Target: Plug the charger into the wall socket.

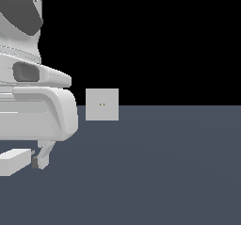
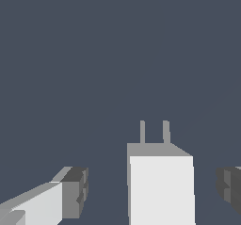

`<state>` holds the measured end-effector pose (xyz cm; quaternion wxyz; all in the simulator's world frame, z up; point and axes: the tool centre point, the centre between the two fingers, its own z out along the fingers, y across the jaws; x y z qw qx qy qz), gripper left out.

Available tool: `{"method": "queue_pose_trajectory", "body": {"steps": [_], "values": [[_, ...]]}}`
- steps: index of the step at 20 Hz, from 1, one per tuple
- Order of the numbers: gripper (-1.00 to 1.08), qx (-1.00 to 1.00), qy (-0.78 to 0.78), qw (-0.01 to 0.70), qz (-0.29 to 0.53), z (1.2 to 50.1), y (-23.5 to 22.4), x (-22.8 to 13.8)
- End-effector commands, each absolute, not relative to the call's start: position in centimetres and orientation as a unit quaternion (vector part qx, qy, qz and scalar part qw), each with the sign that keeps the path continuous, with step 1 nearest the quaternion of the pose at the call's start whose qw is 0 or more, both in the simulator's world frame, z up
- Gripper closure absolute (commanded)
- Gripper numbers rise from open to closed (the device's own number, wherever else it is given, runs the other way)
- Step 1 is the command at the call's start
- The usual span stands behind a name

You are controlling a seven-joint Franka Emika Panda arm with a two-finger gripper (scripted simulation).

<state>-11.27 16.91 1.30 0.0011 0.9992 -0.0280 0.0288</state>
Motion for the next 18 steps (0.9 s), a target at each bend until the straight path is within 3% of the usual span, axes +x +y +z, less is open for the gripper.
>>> {"method": "queue_pose_trajectory", "body": {"steps": [1,18], "values": [[1.08,0.999,-0.028,0.001,0.029,1.2,16.9,-11.2],[1.08,0.999,-0.025,0.001,0.029,2.0,15.9,-10.3]]}}
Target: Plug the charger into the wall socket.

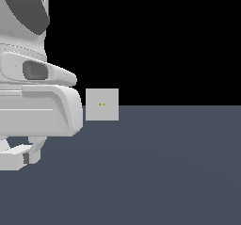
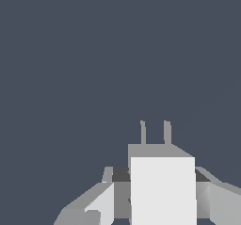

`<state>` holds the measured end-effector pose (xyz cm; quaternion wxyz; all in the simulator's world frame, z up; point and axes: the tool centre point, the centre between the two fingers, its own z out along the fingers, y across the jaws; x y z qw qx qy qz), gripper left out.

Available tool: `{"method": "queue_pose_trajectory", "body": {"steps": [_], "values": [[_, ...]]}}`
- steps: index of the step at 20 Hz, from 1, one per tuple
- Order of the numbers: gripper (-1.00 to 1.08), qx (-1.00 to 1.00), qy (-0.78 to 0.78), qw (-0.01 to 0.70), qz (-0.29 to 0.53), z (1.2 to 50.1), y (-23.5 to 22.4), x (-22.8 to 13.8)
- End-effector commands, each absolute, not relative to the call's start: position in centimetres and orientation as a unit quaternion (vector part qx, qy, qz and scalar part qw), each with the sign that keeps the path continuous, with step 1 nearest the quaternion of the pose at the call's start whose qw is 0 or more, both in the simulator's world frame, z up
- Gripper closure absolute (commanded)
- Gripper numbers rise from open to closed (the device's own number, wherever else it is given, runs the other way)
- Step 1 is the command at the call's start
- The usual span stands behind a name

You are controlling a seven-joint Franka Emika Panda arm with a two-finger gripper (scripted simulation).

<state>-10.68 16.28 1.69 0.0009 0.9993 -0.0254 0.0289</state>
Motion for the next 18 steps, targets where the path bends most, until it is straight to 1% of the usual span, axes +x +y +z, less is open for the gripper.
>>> {"method": "queue_pose_trajectory", "body": {"steps": [1,6,18], "values": [[1.08,0.999,-0.024,0.001,0.029,2.2,15.6,-10.1],[1.08,0.999,-0.018,0.001,0.029,3.9,13.3,-8.1],[1.08,1.000,0.001,0.000,0.029,8.9,6.9,-1.8]]}}
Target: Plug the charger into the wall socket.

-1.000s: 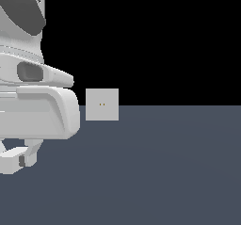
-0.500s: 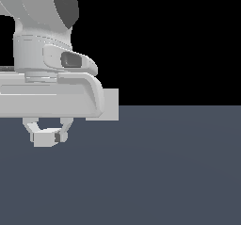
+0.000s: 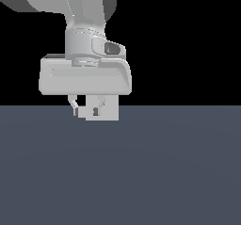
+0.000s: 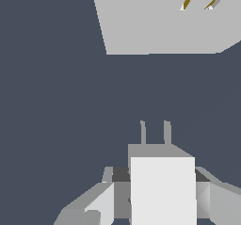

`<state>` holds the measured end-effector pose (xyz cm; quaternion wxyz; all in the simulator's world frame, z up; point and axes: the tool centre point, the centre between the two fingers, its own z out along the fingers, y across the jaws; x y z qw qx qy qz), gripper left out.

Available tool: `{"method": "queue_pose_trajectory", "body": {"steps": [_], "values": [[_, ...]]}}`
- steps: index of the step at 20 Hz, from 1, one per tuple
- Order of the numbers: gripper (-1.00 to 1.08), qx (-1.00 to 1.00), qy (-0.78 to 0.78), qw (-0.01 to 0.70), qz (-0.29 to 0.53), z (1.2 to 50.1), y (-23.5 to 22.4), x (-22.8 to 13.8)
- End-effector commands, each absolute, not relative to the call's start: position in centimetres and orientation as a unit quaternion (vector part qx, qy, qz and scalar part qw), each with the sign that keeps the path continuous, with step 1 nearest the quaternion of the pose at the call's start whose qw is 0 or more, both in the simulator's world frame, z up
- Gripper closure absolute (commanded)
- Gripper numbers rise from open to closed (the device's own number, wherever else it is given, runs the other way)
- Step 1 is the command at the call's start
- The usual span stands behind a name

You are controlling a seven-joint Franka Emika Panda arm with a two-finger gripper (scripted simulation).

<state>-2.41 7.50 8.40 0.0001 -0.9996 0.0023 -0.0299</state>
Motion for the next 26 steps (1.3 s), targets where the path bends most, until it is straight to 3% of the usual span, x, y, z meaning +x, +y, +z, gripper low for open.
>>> {"method": "queue_pose_trajectory", "body": {"steps": [1,26], "values": [[1.08,-1.000,-0.002,0.000,-0.029,9.2,6.6,-1.4],[1.08,-1.000,-0.005,0.000,-0.029,10.0,5.6,1.6]]}}
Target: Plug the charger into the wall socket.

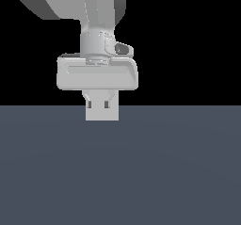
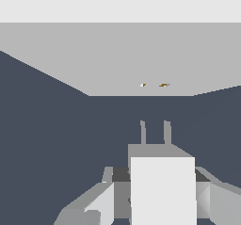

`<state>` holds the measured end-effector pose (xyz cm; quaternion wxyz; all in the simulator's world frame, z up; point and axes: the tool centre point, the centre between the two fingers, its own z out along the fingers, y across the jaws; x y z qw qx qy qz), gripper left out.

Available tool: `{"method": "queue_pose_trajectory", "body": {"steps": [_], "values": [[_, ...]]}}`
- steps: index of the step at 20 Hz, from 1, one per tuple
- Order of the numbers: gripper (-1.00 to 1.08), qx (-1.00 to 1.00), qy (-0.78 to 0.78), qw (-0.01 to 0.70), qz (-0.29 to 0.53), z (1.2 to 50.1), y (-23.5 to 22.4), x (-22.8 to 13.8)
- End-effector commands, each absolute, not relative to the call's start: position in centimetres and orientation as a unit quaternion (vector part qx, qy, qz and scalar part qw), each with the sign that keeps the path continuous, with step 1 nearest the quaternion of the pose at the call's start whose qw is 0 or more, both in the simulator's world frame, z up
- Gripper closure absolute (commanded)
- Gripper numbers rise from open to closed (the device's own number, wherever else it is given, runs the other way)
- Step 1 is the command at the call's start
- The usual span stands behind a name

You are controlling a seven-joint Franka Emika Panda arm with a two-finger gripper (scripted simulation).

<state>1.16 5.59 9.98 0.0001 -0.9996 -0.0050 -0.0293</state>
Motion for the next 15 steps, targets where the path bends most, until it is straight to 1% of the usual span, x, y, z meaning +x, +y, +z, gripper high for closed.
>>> {"method": "queue_pose_trajectory", "body": {"steps": [1,8,15], "values": [[1.08,-1.000,-0.005,0.000,-0.029,10.0,5.6,1.9],[1.08,-1.000,-0.005,0.000,-0.029,10.0,5.6,4.2],[1.08,-1.000,-0.005,0.000,-0.029,10.0,5.6,4.9]]}}
